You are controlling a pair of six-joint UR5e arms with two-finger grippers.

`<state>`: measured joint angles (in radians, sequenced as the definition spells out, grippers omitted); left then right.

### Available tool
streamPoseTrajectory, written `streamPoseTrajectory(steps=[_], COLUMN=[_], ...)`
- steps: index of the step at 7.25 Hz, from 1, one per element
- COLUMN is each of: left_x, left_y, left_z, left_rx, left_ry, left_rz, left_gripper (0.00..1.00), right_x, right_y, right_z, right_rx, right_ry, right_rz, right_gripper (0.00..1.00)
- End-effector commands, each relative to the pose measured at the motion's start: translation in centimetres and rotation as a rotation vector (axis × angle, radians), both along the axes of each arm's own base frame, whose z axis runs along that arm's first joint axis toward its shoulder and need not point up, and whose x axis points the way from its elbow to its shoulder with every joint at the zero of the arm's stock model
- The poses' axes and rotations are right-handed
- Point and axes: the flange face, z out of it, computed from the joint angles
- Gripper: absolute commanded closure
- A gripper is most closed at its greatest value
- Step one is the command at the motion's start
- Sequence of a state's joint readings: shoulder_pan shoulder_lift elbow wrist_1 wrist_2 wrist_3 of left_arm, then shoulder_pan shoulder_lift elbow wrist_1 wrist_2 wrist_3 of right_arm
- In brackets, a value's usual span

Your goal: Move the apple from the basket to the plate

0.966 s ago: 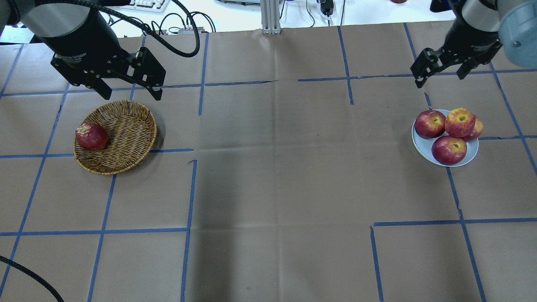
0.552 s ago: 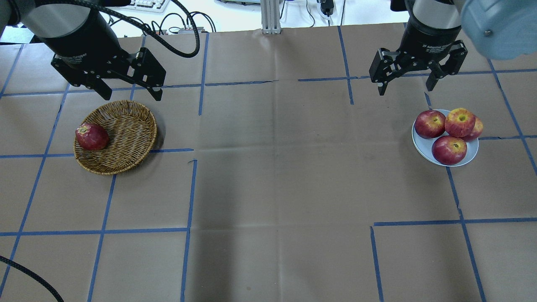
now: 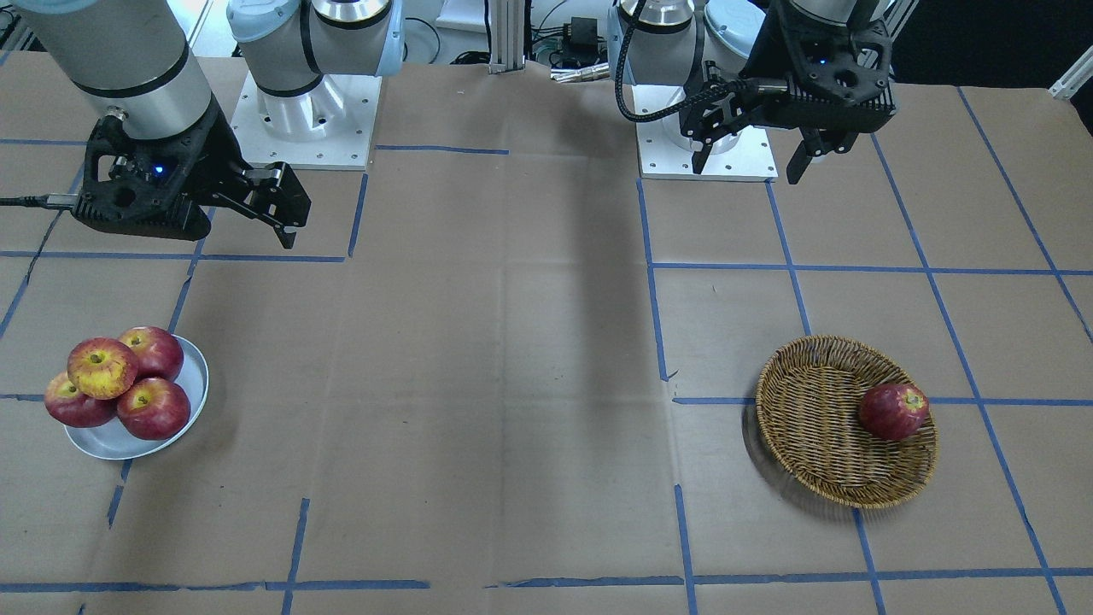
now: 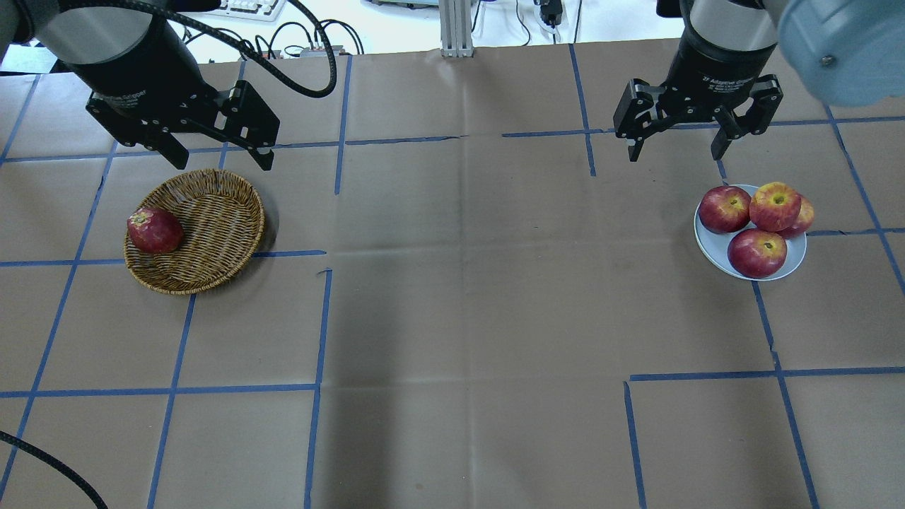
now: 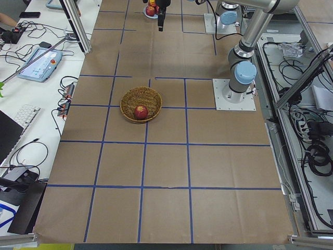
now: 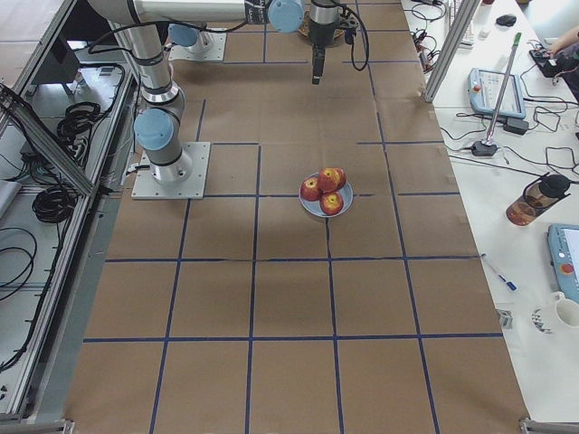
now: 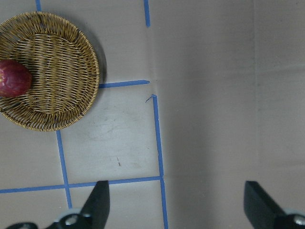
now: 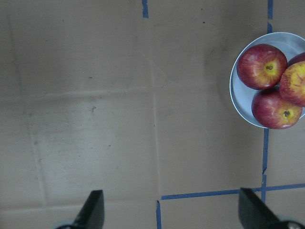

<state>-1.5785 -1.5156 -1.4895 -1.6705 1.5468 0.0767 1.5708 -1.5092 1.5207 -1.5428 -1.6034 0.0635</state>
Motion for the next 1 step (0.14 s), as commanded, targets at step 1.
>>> streamPoseTrajectory(steps=[1], left_x=[0.01], left_y=[0.00], left_z=[0.00], left_rx=[0.000], left_ry=[-0.001], left_rz=[0.000], left_gripper=[0.01], right_x=[-0.07], right_y=[-0.02], right_z=[0.05], right_rx=[-0.001], right_ry=[0.000], right_rz=[-0.002], right_gripper=[0.00])
